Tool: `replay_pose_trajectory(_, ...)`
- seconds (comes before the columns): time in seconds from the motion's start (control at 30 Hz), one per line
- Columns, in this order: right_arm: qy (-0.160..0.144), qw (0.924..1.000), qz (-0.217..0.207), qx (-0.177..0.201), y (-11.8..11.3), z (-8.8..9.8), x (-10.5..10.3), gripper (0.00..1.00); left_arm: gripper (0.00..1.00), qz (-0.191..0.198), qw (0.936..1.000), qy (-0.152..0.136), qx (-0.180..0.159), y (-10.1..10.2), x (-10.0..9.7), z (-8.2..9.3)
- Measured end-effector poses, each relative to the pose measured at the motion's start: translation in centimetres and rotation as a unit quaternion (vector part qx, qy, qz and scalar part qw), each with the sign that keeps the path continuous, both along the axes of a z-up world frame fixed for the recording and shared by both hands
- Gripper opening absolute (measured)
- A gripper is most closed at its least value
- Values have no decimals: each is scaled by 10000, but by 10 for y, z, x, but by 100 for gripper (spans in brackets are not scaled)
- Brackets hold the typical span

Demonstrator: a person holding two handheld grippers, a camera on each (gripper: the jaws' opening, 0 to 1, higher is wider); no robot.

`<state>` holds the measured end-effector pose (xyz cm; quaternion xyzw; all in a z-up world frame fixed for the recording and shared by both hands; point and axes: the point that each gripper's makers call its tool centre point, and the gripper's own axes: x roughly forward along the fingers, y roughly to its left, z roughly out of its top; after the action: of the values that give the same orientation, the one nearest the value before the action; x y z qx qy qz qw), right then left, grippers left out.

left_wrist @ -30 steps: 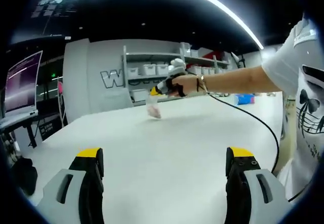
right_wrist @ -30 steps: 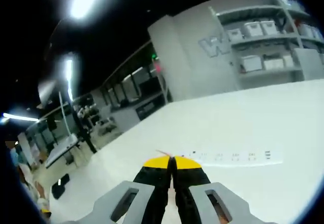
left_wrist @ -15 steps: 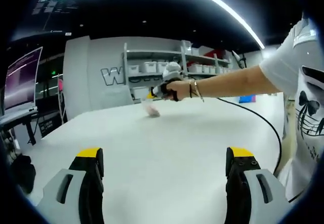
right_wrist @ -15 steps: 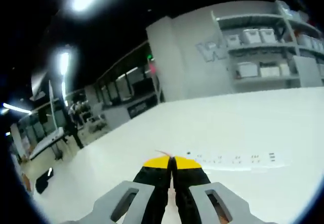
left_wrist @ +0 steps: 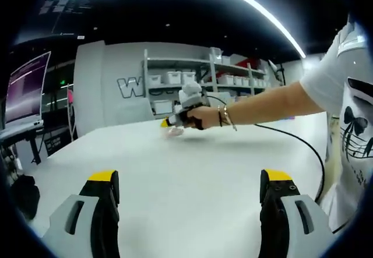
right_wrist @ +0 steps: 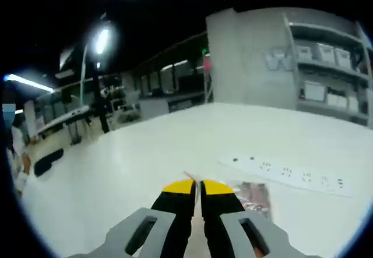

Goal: Open the resealable bag by pulling the two sides of the seal apart until the entire bag opening is separated and visibly accessible.

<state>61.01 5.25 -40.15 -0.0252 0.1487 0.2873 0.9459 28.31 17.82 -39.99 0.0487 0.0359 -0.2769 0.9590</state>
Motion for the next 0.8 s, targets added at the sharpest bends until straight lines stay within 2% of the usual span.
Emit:
replay_pose_trajectory(0.13,-127,9996,70,-258,3,-5,-6,8,100,12,10000,-3,-23,1,0,0)
replay_pose_trajectory(0.23,-160,9993,65,-329,3,-6,-7,13,100,2,10000,-28,-37,1,-2,1)
replay_pose_trajectory(0.43,-199,9989,71,-410,6,-4,-11,16,100,40,10000,-30,-53,5,-4,1)
replay_pose_trajectory(0.57,-219,9986,51,-478,7,-4,-13,23,100,41,9999,-67,-84,6,-6,4)
replay_pose_trajectory(0.7,-260,9981,56,-559,9,-4,-15,25,100,38,9999,-106,-96,6,-7,6)
replay_pose_trajectory(0.8,-294,9977,59,-611,11,-3,-17,30,100,37,9999,-115,-103,6,-8,7)
